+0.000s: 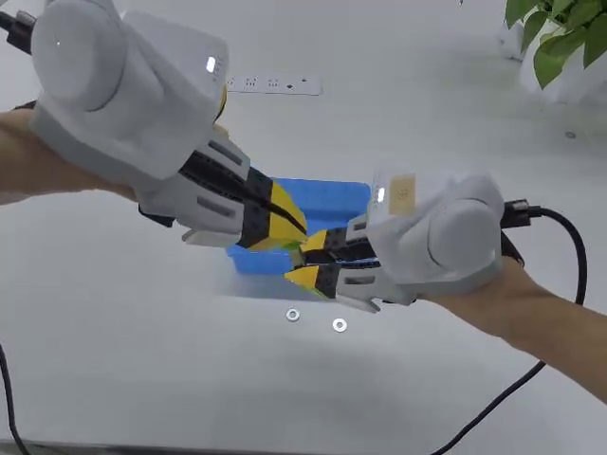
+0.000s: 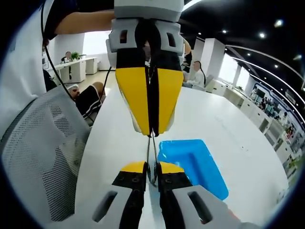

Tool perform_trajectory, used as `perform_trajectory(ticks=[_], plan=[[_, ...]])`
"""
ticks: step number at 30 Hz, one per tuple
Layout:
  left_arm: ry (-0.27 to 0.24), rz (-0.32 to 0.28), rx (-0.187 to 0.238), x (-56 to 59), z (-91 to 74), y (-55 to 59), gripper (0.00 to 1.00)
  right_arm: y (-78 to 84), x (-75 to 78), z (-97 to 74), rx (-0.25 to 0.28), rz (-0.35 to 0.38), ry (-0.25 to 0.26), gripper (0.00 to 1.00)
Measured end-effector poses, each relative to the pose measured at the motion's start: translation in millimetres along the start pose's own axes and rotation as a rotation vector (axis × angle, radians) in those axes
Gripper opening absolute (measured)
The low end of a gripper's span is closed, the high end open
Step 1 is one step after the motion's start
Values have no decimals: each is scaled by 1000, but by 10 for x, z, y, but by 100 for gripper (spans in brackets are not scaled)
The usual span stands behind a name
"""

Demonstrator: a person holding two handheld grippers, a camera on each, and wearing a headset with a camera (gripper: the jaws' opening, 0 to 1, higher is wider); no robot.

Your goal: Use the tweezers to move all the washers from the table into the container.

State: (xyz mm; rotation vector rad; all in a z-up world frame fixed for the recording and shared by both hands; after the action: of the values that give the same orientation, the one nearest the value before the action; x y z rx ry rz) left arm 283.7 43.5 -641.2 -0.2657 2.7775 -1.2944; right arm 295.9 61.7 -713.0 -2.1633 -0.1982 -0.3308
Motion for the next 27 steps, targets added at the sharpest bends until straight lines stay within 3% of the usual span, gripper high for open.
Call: perform_trajectory(ticks=[8, 16, 27], plan=[[-4, 20, -5, -156, -14, -53, 5, 9, 217, 5, -1, -8, 21, 10], [-17, 23, 6, -403, 20, -57, 5, 79, 430, 57, -12, -6, 33, 10], [-35, -5, 6, -669, 102, 76, 5, 211, 600, 236, -26, -3, 15, 10]])
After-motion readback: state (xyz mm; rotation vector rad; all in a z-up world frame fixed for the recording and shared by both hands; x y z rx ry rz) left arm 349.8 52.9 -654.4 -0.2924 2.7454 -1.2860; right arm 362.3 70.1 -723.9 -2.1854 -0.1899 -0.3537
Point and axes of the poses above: the centre of the closed fingertips' face, and the gripper's own axes: z roughly forward along the fingers, x roughly to its right, y roughly out of its underside, the point moved 1 cm from there along -z, roughly backward along the fingers, and after that the axes turned 9 degrees about -z, right-handed, at the moved point
